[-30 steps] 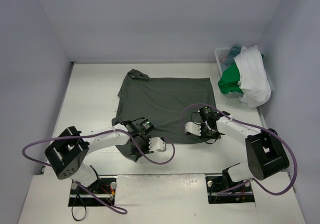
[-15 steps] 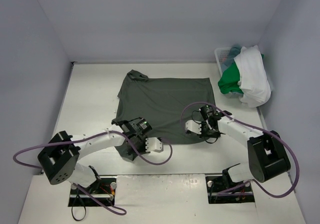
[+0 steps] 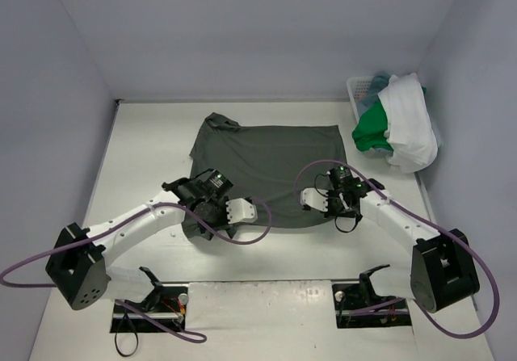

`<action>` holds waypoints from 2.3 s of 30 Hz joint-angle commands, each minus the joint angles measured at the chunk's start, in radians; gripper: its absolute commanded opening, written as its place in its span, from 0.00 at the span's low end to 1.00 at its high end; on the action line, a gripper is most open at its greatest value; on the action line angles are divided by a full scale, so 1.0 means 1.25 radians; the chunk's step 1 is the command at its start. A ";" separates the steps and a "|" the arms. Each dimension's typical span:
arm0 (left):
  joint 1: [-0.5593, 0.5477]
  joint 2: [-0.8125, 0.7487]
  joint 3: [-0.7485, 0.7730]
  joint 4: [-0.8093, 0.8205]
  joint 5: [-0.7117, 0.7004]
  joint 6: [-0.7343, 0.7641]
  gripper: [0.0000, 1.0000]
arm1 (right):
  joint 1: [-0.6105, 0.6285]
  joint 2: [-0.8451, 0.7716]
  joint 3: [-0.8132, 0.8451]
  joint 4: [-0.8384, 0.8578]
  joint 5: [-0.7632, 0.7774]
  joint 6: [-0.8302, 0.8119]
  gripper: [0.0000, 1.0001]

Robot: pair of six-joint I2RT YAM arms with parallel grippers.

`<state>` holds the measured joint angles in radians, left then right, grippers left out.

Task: Fold and stack the t-shirts

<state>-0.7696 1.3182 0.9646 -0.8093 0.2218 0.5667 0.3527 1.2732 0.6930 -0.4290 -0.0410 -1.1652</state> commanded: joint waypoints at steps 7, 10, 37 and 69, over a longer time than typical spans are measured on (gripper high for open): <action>0.094 0.014 0.102 0.001 -0.002 0.058 0.00 | -0.039 0.018 0.064 -0.023 -0.014 -0.042 0.00; 0.121 0.033 0.133 0.006 -0.001 0.069 0.00 | -0.051 0.044 0.090 -0.021 -0.021 -0.043 0.00; 0.266 0.245 0.338 0.085 0.014 0.115 0.00 | -0.139 0.294 0.321 0.001 -0.078 -0.056 0.00; 0.316 0.406 0.500 0.105 -0.030 0.161 0.00 | -0.140 0.535 0.534 0.006 -0.041 -0.057 0.05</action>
<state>-0.3870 1.8267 1.5127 -0.6830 0.2058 0.7334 0.1837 1.9305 1.3239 -0.4141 -0.1081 -1.2320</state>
